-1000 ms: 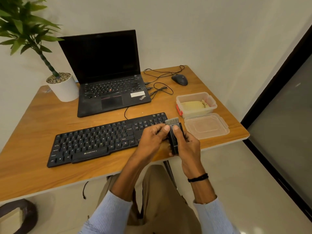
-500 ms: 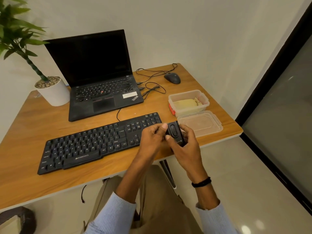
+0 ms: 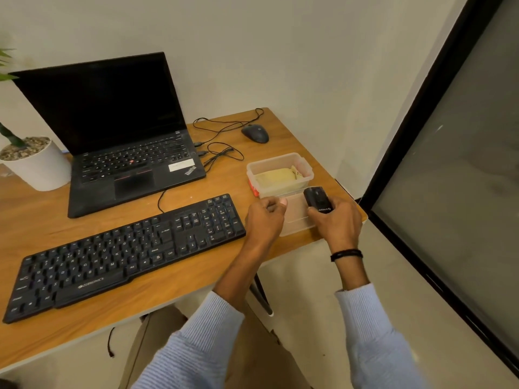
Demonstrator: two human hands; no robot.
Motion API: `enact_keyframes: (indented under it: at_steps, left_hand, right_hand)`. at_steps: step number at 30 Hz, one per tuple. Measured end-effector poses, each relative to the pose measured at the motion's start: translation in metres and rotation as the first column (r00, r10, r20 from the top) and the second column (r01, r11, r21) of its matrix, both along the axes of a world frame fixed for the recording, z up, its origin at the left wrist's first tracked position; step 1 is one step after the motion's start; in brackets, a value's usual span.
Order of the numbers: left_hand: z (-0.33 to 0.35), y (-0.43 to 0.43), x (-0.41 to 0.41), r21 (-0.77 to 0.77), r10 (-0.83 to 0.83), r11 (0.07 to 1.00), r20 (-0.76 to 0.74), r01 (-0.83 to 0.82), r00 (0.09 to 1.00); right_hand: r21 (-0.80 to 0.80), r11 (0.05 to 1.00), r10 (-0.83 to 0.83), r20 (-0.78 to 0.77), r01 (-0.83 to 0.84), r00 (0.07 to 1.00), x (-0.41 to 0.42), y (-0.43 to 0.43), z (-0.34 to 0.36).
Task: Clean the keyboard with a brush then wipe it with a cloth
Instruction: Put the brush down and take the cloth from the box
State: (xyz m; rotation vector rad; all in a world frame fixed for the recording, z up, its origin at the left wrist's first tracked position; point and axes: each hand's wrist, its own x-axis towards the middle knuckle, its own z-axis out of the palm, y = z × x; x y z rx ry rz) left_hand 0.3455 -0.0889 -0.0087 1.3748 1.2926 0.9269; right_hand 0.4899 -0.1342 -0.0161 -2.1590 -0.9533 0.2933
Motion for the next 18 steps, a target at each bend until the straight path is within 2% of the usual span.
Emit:
enact_keyframes:
  at_steps: [6,10,14,16,18]
  left_hand:
    - [-0.002,0.006,0.012,0.021,0.091,0.996,-0.069,-0.09,0.994]
    - [-0.002,0.01,0.012,0.112,0.113,0.989,-0.112,-0.1,0.987]
    - [-0.001,0.015,0.013,0.2,0.162,0.971,-0.138,-0.133,0.977]
    - [0.0,0.017,0.013,0.237,0.189,0.96,-0.146,-0.151,0.971]
    - [0.001,0.021,0.011,0.295,0.206,0.944,-0.176,-0.148,0.963]
  right_hand:
    - [-0.058,0.995,0.084,0.081,-0.079,0.993,0.006,0.019,-0.003]
    - [-0.06,0.994,0.099,0.096,-0.094,0.99,0.01,0.023,-0.006]
    - [-0.14,0.987,0.095,0.099,-0.081,0.991,0.015,0.027,-0.013]
    - [-0.184,0.98,0.1,0.127,-0.076,0.987,0.015,0.027,-0.009]
    - [-0.163,0.985,0.081,0.167,-0.053,0.983,0.014,0.029,0.004]
